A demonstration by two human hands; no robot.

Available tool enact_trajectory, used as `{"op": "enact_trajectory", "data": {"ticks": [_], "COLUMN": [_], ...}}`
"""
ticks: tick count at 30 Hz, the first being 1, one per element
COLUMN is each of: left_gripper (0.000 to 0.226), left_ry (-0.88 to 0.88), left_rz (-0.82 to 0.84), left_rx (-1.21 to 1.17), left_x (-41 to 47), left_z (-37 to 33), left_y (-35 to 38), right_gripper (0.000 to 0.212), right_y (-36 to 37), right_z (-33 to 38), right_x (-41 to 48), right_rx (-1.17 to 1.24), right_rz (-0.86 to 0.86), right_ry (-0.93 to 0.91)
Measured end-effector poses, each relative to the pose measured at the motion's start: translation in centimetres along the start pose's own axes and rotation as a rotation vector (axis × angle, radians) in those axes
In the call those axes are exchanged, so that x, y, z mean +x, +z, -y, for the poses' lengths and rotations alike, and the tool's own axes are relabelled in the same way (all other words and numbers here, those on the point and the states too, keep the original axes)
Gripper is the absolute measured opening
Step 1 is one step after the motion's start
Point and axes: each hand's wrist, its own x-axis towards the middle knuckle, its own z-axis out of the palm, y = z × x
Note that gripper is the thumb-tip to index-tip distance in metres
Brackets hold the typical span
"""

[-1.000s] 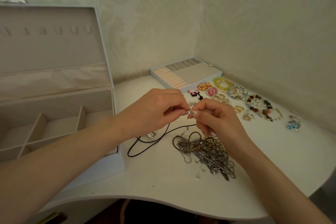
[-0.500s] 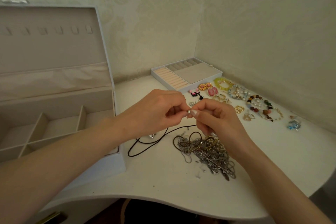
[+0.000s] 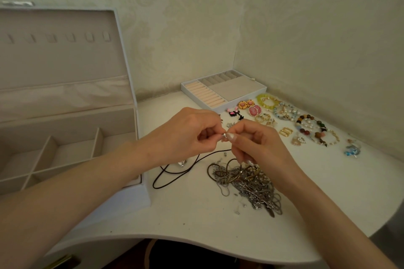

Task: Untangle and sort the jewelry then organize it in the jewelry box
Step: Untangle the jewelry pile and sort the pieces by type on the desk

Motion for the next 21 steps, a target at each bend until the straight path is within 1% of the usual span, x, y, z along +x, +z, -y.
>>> {"op": "enact_trajectory", "data": {"ticks": [3, 5, 8, 9, 13, 21], "left_gripper": [0.015, 0.01, 0.008, 0.008, 0.009, 0.009], "left_ry": [-0.02, -0.03, -0.042, -0.043, -0.039, -0.04], "left_rz": [-0.009, -0.005, 0.002, 0.004, 0.018, 0.018], "left_rx": [0.022, 0.034, 0.027, 0.025, 0.028, 0.021], "left_x": [0.0, 0.0, 0.0, 0.0, -0.1, 0.0], "left_z": [0.1, 0.1, 0.1, 0.0, -0.1, -0.1], "left_y": [0.0, 0.0, 0.1, 0.0, 0.0, 0.0], "right_gripper": [0.007, 0.017, 0.035, 0.038, 0.035, 0.033], "right_y": [-0.3, -0.6, -0.9, -1.0, -0.9, -0.7], "right_z": [-0.1, -0.3, -0.9, -1.1, -1.2, -0.1], "right_x": [0.1, 0.1, 0.2, 0.2, 0.2, 0.0], "right_rx": [0.03, -0.016, -0.135, -0.179, -0.314, -0.268], "right_rz": [-0.017, -0.035, -0.069, -0.08, -0.114, -0.195], "right_ry": [-0.006, -0.053, -0.11, -0.127, -0.193, -0.193]}}
